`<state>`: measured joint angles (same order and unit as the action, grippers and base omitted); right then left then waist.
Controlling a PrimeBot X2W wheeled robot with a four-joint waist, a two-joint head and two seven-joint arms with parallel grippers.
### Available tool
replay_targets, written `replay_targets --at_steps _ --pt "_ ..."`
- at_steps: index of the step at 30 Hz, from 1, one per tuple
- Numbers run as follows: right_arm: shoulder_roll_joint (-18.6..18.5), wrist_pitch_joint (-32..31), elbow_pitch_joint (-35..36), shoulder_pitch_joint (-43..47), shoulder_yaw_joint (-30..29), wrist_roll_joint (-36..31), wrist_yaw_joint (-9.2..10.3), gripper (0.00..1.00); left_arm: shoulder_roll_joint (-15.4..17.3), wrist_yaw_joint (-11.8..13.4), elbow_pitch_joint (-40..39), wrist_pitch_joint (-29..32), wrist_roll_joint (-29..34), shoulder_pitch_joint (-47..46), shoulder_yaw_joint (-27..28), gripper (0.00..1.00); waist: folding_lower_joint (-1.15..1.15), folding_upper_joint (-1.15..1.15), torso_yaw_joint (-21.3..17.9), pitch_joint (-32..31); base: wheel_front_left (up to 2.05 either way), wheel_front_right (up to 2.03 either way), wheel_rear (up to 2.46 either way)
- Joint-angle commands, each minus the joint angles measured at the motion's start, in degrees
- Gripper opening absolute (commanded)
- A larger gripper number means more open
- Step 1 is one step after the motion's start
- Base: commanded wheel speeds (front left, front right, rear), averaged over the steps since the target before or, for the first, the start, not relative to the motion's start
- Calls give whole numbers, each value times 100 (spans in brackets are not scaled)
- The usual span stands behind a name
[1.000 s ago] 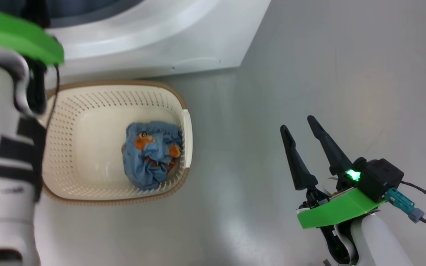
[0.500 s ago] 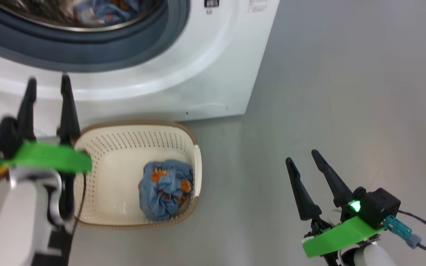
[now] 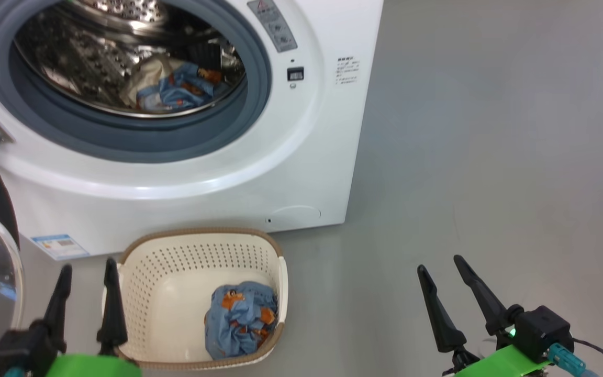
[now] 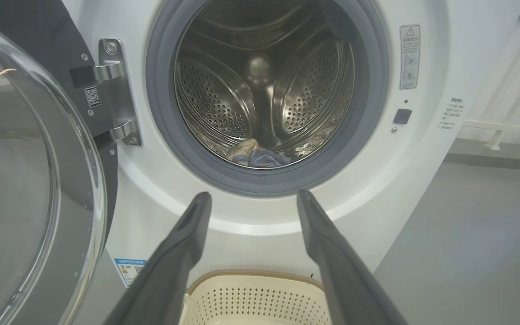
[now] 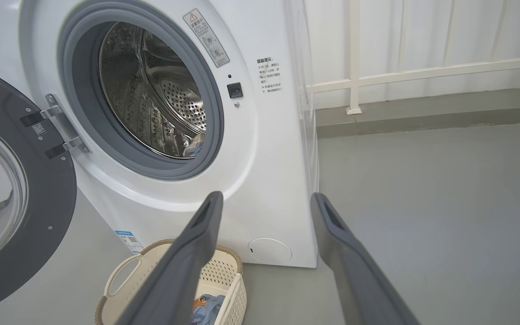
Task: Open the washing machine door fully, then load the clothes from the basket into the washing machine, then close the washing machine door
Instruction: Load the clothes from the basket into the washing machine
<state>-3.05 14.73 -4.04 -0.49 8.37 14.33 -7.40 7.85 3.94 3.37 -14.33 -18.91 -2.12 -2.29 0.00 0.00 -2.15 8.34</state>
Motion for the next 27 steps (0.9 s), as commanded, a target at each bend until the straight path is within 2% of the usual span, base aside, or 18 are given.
replay_targets --at_steps 1,6,15,27 --pt "17 27 197 50 118 -63 -9 100 68 100 -297 9 47 116 248 100 0 0 -65 -221 0 0 0" --pt "17 27 300 199 29 -170 -9 100 38 275 -549 4 59 686 345 100 0 0 -98 -342 0 0 0" --pt "17 27 290 321 20 -333 -9 100 -35 441 -775 -25 62 1271 464 100 0 0 -94 -479 0 0 0" --pt "17 27 150 342 -86 -188 -9 100 -47 480 -865 -47 101 1454 468 100 0 0 -102 -478 0 0 0"
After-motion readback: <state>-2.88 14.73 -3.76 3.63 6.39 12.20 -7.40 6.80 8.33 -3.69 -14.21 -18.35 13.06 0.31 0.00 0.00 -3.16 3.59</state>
